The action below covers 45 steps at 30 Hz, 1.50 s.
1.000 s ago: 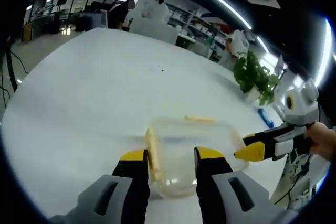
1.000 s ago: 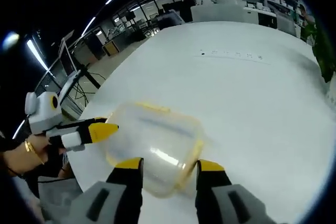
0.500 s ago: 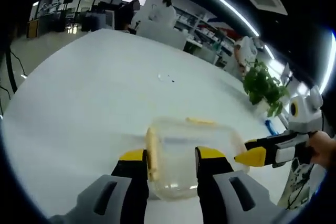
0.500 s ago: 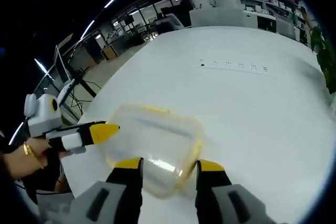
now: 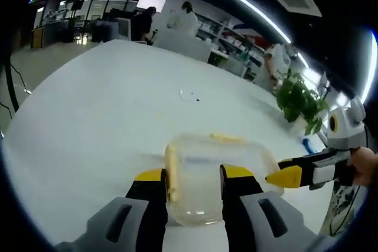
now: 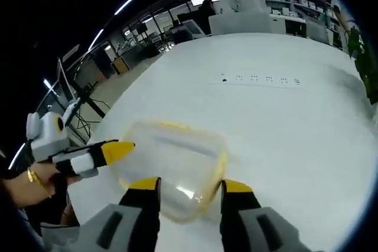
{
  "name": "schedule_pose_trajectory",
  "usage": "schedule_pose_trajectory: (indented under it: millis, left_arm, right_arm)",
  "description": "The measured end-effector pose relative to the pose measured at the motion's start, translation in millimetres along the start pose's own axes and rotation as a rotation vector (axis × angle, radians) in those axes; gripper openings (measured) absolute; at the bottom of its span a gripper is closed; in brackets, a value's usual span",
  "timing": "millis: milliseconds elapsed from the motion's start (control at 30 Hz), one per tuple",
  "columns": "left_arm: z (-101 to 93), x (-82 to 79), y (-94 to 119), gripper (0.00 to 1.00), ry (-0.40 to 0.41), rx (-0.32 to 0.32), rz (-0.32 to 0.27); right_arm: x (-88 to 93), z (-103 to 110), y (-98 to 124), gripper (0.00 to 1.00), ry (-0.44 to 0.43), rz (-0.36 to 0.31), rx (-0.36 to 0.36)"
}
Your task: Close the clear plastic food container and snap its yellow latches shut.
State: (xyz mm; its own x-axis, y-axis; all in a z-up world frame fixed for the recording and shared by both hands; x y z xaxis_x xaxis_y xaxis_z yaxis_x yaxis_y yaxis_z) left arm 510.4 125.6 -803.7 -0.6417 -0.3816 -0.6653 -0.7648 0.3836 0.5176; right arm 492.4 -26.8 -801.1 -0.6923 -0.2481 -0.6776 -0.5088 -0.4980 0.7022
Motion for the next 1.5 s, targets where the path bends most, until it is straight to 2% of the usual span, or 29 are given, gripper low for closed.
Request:
schedule_pose_trajectory:
  millis: [133,167,200,300,333,367,433,467,533,600,767,967,1267,1500]
  left_arm:
    - [1.1,-1.1,0,0.33,0.008,0.01,0.008]
    - [2.3,-0.7,-1,0.34,0.01,0.036,-0.005]
    - [3.1,-0.1,-1,0.34,0.039,0.06,-0.022]
    - [7.5,-1.5,1,0.32,0.068,0.08,-0.032]
    - [5.8,-3.4,2,0.31,0.098,0.101,-0.04]
    - [7.7,-7.0,3,0.31,0.095,0.112,-0.061]
    - [2.1,-17.0,7,0.32,0.129,0.165,-0.126]
    - [-3.5,-20.1,12,0.34,0.157,0.2,-0.135]
    - [-8.4,-22.2,18,0.41,0.103,0.21,-0.127]
    - [-13.2,-22.7,25,0.43,0.061,0.225,-0.118]
    - [-10.5,-13.2,42,0.41,0.02,0.196,-0.091]
    - [-13.9,2.9,68,0.42,-0.072,0.209,-0.07]
    - [-13.5,17.5,126,0.45,-0.197,0.229,-0.099]
    - [-1.7,30.2,167,0.49,-0.258,0.228,-0.118]
  right_arm:
    - [-1.3,1,1,0.37,0.025,-0.014,0.018]
    - [-1.5,0,0,0.38,0.043,-0.025,0.015]
    - [-0.7,-1,1,0.38,0.039,-0.03,0.013]
    - [0.0,-2,1,0.38,0.034,-0.061,0.003]
    - [-2.6,-2,0,0.39,0.07,-0.092,0.006]
    - [-5.1,-5,1,0.4,0.104,-0.13,0.053]
    - [-2.0,1,2,0.4,0.086,-0.127,0.05]
    - [-1.4,0,2,0.4,0.071,-0.135,0.065]
    - [-0.7,-1,3,0.42,0.042,-0.152,0.079]
    - [-0.5,2,6,0.45,-0.004,-0.165,0.063]
    - [-2.7,8,24,0.47,0.002,-0.201,0.064]
    - [3.0,23,48,0.49,0.004,-0.245,0.046]
    - [31.1,54,78,0.52,-0.007,-0.29,0.009]
    - [53.5,79,107,0.56,0.026,-0.331,-0.013]
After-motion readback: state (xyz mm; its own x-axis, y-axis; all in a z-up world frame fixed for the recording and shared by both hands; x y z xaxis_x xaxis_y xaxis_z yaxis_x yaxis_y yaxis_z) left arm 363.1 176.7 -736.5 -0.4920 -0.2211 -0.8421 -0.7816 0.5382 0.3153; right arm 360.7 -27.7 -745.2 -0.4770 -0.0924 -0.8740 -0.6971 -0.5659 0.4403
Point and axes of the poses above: the point that each gripper's makers call its tool centre point, and the gripper's own axes: y roughly backward along the fingers, z roughly to its left, x roughly out of its underside, the point moved 3 cm from there along y, roughly backward along the fingers, and after that the axes turned 11 degrees about y, right-handed, at the moved point
